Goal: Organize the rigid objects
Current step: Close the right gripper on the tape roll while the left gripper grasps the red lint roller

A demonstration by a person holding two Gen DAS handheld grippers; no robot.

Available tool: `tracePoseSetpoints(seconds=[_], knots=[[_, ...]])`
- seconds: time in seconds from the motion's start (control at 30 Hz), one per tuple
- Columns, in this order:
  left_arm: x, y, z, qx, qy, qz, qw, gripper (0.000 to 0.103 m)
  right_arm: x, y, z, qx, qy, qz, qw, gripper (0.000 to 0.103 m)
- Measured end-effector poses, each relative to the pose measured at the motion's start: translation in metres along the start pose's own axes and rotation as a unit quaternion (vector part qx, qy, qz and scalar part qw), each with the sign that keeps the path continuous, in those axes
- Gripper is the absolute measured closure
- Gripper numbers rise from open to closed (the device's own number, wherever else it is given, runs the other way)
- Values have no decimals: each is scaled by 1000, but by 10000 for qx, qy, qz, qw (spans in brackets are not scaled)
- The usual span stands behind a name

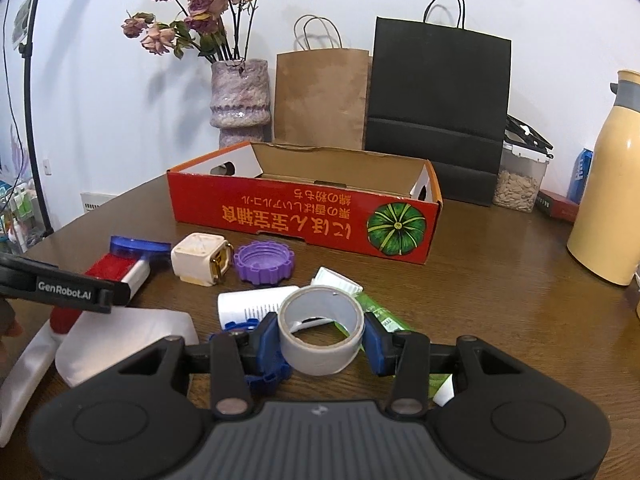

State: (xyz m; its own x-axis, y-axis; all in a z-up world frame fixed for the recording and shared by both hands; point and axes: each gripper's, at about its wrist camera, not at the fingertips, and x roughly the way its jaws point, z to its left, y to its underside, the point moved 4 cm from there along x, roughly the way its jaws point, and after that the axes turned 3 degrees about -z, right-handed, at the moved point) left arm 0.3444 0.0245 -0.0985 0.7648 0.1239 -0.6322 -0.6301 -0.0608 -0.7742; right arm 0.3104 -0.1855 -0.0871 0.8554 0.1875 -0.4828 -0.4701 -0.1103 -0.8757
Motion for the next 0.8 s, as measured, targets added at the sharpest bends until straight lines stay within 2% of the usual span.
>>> tracePoseSetpoints(seconds=[0.3, 0.47, 0.8], knots=[[5, 3, 4, 17, -65, 147, 9999, 8, -2, 4, 2, -72, 42, -32, 10000, 60], [0, 1, 6, 187, -107, 141, 9997, 20, -3, 4, 2, -63, 37, -58, 10000, 60], [-1, 1, 11, 209, -213, 279, 9992, 21, -12, 5, 3, -60, 51, -198, 9998, 60]])
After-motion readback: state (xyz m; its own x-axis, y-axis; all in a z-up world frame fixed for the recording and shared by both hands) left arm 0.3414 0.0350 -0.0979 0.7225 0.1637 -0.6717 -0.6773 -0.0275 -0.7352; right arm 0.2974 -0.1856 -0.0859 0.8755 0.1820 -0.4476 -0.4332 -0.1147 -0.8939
